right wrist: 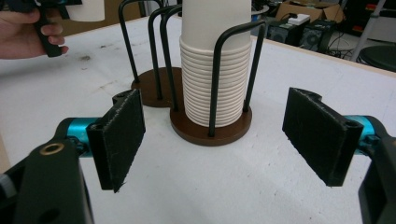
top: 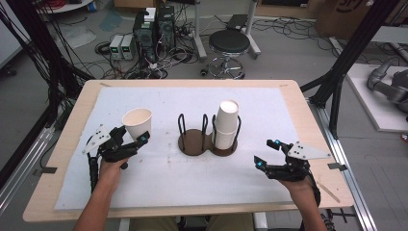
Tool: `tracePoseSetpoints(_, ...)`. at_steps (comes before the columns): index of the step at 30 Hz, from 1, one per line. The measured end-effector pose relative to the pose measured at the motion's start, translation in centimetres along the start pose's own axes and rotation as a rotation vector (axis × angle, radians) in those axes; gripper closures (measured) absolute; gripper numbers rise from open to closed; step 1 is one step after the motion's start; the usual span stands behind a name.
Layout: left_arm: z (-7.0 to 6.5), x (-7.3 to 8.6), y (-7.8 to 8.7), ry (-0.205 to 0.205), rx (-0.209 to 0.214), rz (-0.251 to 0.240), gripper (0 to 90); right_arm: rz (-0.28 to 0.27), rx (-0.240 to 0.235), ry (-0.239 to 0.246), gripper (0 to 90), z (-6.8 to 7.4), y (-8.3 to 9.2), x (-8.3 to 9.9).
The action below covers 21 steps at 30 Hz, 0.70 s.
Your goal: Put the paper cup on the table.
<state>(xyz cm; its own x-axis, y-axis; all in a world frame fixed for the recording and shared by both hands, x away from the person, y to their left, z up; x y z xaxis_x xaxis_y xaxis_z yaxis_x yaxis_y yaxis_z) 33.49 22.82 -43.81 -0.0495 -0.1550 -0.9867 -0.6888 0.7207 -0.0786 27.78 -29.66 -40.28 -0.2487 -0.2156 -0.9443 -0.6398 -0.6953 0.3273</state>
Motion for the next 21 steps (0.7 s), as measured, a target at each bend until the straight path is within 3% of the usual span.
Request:
tracePoseSetpoints(5, 0.8, 0.5, -0.5, 0.028, -0.05, -0.006, 33.8, -0.003, -0.004, 0.002, 21.3, 0.0, -0.1, -0.1)
tracePoseSetpoints(9, 1.5, 0.4, -1.3, 0.031, -0.084, 0.041, 33.8, -0.006, -0.007, 0.003, 21.3, 0.1, -0.1, -0.1)
tracePoseSetpoints(11, 1.8, 0.4, -1.7, 0.043, -0.121, 0.067, 34.1, -0.008, -0.004, 0.003, 21.3, 0.1, 0.0, -0.2)
tracePoseSetpoints(15, 2.4, 1.1, -2.6, 0.038, -0.177, 0.206, 34.2, -0.015, 0.0, -0.001, 21.3, -0.1, 0.2, -0.2)
tracePoseSetpoints(19, 2.7, 1.7, -3.3, 0.047, -0.229, 0.283, 34.5, -0.022, 0.003, -0.004, 21.3, -0.1, 0.5, -0.2)
tracePoseSetpoints(21, 2.6, 1.7, -3.9, 0.036, -0.248, 0.346, 34.5, -0.025, 0.004, -0.007, 21.4, -0.1, 0.5, -0.2)
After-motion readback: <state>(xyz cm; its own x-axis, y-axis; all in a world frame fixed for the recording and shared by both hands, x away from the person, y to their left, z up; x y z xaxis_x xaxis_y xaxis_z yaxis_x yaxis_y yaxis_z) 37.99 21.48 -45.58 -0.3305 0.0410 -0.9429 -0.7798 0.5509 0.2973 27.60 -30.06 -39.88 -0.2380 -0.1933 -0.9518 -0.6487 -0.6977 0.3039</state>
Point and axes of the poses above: each handheld gripper's, and its own axes: y roughly backward along the jaws, x roughly out of its underside, z roughly to its left, the point moved 1 cm from there along -y, roughly forward along the jaws, and after that the axes turned 1 degree about -z, right-handed, at the moved point
